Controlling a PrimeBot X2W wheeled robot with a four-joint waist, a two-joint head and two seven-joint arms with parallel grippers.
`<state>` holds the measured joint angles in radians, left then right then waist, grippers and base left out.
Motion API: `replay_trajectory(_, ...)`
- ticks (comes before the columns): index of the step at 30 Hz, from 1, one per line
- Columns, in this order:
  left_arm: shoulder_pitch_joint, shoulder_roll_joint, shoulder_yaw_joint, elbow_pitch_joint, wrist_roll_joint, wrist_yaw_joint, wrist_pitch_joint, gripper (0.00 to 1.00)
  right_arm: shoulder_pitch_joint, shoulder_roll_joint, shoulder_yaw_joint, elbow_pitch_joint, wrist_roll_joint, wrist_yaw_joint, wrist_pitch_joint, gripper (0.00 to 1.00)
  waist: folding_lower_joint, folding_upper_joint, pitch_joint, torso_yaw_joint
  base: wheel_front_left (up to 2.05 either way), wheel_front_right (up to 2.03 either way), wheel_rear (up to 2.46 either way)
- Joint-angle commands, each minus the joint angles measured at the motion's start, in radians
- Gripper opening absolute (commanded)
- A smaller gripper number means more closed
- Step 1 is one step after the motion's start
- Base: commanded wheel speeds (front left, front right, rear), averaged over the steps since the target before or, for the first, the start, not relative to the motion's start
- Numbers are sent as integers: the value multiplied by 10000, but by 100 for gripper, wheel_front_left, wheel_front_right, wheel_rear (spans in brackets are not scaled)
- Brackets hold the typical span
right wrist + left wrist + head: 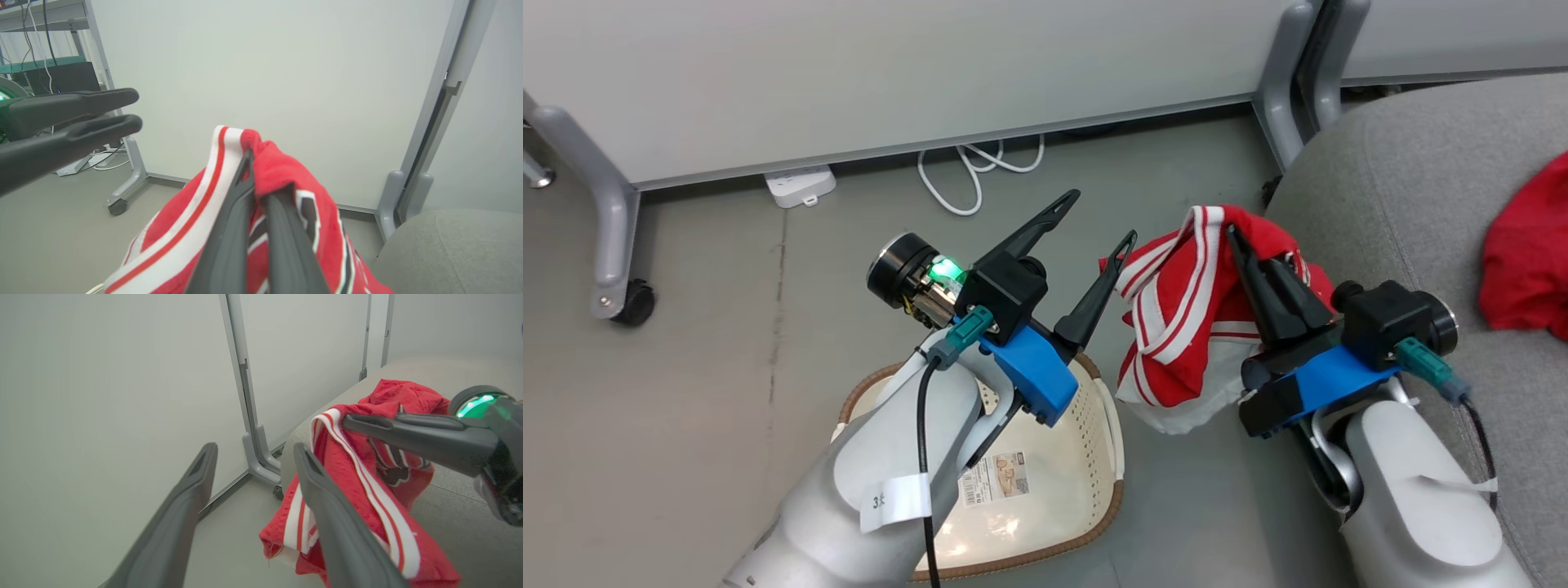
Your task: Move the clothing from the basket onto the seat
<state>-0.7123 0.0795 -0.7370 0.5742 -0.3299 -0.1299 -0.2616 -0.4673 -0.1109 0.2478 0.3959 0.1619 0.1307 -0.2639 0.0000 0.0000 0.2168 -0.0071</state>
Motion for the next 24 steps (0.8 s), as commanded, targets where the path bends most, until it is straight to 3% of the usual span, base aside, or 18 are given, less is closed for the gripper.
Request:
replay_trajectory(1, 11, 59, -24, -51, 61, -5, -51, 100, -100, -97, -82, -97, -40, 1, -8, 0, 0, 0, 191, -254, 0, 0, 0)
replay_trajectory(15, 411, 368, -1048, -567, 225, -10, -48, 100, 594, -134, -2166, -1243, -306, 1, -7, 0, 0, 0, 1005, -1885, 0, 0, 0)
replay_trajectory(24, 249, 504, -1638, -798, 152, -9, -50, 100, 1235, 10, -2908, -1783, -359, 1, -7, 0, 0, 0, 1394, -2441, 0, 0, 0)
